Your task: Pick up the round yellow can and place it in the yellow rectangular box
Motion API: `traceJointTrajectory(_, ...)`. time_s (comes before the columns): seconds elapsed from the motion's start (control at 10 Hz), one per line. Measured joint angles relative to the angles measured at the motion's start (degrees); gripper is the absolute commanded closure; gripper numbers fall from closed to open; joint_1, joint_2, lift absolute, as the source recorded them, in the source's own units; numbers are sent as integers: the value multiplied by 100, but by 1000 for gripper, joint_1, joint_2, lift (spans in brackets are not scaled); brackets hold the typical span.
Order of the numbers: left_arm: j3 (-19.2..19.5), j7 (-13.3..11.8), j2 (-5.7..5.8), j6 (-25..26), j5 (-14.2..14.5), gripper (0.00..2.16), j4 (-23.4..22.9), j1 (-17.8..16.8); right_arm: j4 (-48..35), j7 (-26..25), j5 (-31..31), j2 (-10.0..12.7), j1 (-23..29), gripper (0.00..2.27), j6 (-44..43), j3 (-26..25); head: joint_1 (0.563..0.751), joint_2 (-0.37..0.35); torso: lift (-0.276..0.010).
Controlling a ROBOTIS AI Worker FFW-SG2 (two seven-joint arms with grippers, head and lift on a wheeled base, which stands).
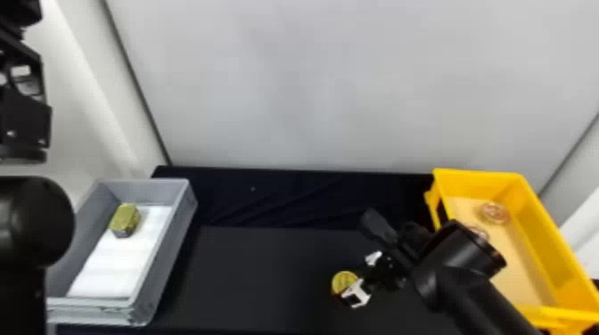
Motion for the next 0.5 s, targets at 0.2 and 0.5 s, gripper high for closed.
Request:
traceJointTrajectory(0.2,5,-8,0,5,0,76,-3,0,-109,59,37,-8,24,661,61,7,694,54,-3)
traceJointTrajectory(0.5,62,-26,18,7,8,76,-28,53,-1232,306,281,-180,257,661,665,-73,694,54,-3)
